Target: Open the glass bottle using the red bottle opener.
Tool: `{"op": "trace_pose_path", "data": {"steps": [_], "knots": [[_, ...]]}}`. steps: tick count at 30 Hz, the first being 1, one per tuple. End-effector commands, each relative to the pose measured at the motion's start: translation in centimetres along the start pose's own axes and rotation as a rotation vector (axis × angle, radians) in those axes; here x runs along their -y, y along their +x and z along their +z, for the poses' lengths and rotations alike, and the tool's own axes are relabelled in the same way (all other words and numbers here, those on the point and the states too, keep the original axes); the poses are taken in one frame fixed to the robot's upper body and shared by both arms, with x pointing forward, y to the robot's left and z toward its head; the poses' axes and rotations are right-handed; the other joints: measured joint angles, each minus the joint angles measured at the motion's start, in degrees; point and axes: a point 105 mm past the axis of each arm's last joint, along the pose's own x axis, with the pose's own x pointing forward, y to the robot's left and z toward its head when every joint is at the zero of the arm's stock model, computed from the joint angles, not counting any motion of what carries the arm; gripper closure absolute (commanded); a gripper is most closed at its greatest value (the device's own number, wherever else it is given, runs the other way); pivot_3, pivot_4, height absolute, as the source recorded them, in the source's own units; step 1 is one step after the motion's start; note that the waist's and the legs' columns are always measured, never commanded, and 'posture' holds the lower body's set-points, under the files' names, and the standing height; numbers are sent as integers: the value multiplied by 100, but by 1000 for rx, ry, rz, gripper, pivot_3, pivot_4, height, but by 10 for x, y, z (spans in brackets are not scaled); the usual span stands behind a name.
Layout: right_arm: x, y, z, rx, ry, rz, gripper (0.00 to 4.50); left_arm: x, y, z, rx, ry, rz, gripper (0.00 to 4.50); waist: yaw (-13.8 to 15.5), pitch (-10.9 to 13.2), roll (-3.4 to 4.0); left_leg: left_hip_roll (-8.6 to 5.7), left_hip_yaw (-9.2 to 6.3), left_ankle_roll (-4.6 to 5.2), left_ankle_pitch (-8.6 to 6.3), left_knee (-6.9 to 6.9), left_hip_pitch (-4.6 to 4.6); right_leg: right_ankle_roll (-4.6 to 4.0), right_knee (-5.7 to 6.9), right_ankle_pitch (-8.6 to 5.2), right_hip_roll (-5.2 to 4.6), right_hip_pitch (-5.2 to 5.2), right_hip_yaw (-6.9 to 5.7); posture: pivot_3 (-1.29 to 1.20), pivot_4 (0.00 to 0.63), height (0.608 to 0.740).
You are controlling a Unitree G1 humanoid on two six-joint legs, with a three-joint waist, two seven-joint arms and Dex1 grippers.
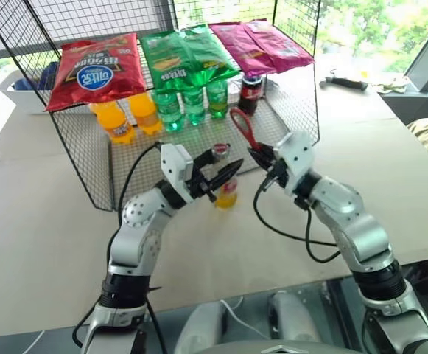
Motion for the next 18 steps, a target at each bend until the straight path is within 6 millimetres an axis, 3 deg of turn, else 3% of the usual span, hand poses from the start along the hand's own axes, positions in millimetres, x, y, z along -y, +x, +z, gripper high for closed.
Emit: {"op": "trace_pose_path", "data": {"steps": [1,6,12,18], "knots": [[0,-1,12,101,-198,-47,4500,7,0,-4,-17,-7,-23,2762,2,-1,0,0,0,0,0,0,0,0,0,0,0,0,0,0,150,740],[-11,-6,0,141,-416,-28,4500,4,1,-5,-25,-5,-20,2762,0,-4,-2,-3,3,0,0,0,5,0,0,0,1,5,1,0,150,740],[-23,-9,-17,156,-556,23,4500,3,2,-5,-30,-9,-21,2762,0,-6,-3,-2,7,-1,0,0,10,0,1,0,4,7,5,0,150,740],[-36,-1,-20,236,-661,59,4500,3,3,-8,-37,-18,-26,2762,-4,-8,-3,-1,15,-1,0,0,20,0,3,0,7,14,12,0,150,740]]}}
